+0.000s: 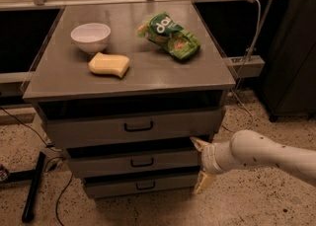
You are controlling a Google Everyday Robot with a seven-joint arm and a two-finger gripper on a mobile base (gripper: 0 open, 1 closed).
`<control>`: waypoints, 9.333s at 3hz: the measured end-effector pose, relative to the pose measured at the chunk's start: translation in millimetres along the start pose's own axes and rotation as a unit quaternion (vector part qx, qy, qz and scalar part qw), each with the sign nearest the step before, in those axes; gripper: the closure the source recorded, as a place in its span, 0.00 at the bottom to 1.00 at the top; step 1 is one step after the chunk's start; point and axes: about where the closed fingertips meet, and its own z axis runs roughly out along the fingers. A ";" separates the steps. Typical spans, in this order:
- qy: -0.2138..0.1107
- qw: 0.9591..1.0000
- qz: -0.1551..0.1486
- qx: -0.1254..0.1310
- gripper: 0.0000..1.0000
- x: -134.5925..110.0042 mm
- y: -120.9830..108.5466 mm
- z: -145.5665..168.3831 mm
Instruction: Open middle drawer
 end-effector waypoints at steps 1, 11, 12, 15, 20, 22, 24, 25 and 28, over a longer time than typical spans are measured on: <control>-0.008 1.000 -0.010 -0.001 0.00 2.6 -1.6 24.8; 0.003 1.000 -0.018 -0.009 1.00 31.4 -34.9 116.2; 0.003 1.000 -0.018 -0.009 0.82 31.3 -34.9 116.3; -0.013 0.999 0.007 -0.031 0.12 47.3 -12.3 122.8; -0.033 0.999 0.033 -0.028 0.99 48.3 19.4 91.6; -0.033 0.999 0.033 -0.028 0.82 47.9 18.9 90.2; -0.033 0.998 0.036 -0.030 0.35 48.0 17.7 89.9; -0.037 0.998 0.041 -0.033 0.12 49.5 20.6 89.7; -0.066 0.994 0.067 -0.052 0.61 51.7 49.0 91.1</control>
Offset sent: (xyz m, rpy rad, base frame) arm 0.0345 0.0306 -0.0624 0.0193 -0.0390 0.0805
